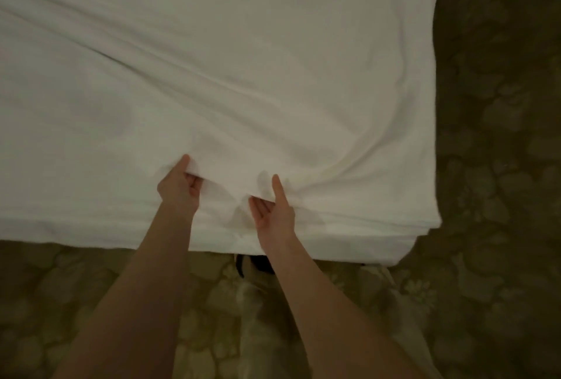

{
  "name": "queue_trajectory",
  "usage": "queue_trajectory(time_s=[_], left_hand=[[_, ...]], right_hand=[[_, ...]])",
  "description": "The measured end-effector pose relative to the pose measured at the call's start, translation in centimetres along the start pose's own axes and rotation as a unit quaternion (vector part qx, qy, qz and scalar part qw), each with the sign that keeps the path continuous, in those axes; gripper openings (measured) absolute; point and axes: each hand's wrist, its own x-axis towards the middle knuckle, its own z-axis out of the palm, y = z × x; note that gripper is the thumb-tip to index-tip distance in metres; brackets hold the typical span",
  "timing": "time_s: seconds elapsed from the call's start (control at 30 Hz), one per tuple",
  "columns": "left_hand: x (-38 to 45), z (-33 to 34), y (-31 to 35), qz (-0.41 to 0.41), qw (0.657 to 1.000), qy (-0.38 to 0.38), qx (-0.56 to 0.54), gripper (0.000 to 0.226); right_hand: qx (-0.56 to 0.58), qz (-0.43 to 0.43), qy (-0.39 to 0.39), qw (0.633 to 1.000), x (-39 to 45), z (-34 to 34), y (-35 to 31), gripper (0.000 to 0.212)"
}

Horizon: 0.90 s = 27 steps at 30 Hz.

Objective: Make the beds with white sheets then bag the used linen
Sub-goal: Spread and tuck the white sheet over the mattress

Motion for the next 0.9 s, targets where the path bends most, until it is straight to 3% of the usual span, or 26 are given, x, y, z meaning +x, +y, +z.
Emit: queue_trajectory(time_s=[0.1, 0.23, 0.33, 0.57, 0.8, 0.9], left_hand=[[3.5, -0.4, 4.1, 0.020, 1.000, -0.007, 0.023, 0.007], [5.3, -0.1, 9.5, 0.042, 0.991, -0.126, -0.003, 0.009], [3.5, -1.4, 10.9, 0.053, 0.981, -0.184, -0.032, 0.015], [3.5, -11.7, 4.3, -0.056, 0.997, -0.020, 0.048, 0.010], [3.6, -11.4, 5.0, -0.063, 0.994, -0.070, 0.050, 0.013], [3.7, -12.4, 4.5, -0.064, 0.994, -0.050, 0.074, 0.012]], right_hand=[[0.072, -0.057, 0.023, 0.995, 1.4, 3.1, 1.8, 0.048], [0.138, -0.160, 0.012, 0.977, 1.7, 6.5, 1.0, 0.044], [0.114, -0.198, 0.010, 0.973, -0.2, 7.1, 0.0, 0.044], [-0.012, -0.166, 0.134, 0.977, -0.4, 1.4, 3.4, 0.035], [0.006, -0.211, 0.142, 0.967, -0.1, -0.3, 1.8, 0.044], [0.003, -0.219, 0.165, 0.962, -0.2, -0.5, 2.6, 0.044]])
